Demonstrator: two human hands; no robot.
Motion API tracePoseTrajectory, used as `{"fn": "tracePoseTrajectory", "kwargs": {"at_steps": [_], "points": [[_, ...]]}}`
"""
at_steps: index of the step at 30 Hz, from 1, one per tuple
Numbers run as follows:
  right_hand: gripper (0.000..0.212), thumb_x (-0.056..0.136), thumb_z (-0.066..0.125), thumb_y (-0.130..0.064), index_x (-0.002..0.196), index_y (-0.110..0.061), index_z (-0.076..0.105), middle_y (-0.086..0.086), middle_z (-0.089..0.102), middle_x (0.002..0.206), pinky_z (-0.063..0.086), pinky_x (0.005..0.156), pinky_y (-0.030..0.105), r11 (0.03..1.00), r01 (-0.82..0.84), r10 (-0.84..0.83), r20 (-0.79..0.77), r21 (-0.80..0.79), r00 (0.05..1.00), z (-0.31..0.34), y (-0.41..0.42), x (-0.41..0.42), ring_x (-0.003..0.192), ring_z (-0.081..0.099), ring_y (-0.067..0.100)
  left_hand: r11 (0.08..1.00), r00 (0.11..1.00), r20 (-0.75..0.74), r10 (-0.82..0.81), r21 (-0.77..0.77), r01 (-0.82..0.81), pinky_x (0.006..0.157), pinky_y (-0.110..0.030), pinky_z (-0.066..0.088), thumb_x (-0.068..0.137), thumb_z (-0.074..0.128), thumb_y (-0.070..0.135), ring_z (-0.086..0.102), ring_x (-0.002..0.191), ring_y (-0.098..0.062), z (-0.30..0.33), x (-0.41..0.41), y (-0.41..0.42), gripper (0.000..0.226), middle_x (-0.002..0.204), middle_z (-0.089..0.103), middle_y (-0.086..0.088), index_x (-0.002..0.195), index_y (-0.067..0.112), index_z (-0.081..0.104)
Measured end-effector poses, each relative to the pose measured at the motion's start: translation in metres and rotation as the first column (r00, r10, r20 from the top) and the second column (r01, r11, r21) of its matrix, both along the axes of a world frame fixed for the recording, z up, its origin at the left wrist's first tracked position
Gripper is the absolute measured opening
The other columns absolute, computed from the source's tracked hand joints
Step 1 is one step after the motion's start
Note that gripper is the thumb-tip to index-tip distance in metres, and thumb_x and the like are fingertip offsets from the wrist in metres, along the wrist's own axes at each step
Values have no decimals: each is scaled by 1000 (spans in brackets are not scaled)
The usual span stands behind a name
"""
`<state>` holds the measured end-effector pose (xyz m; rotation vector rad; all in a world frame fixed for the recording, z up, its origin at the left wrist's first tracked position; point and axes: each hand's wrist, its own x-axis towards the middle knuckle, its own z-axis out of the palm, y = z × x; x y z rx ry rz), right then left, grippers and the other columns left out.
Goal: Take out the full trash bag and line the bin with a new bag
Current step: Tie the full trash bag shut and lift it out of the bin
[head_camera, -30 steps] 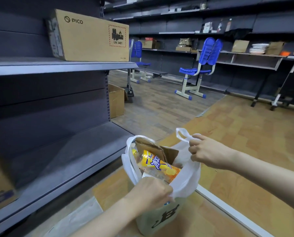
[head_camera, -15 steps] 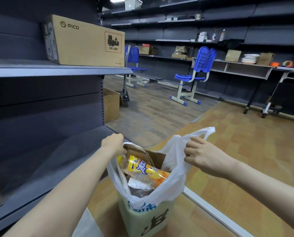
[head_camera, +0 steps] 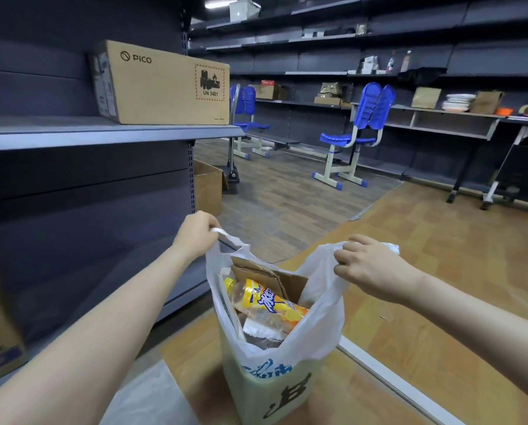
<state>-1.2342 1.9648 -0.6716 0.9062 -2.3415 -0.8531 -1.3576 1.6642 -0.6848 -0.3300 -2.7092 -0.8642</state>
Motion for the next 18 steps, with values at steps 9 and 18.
{"fn": "tracePoseTrajectory", "kwargs": {"at_steps": [9,18], "points": [[22,50,59,8,47,-11,48,5,45,53,33,42,24,981,-72,52,-113,-180,992,26,-8,-7,41,46,23,885,996,-34,79,462,-54,55,-26,37,81,72,26,52,64,-20,17,4,3,26,68,59,-9,73,2,66],[33,42,74,9,53,-12,51,3,47,55,43,46,29,983,-127,113,-117,-129,987,9,-18,-8,48,46,23,822,996,-22,81,567,-54,58,-29,48,84,67,17,56,54,-18,24,12,1,21,66,56,-6,70,7,55]]}}
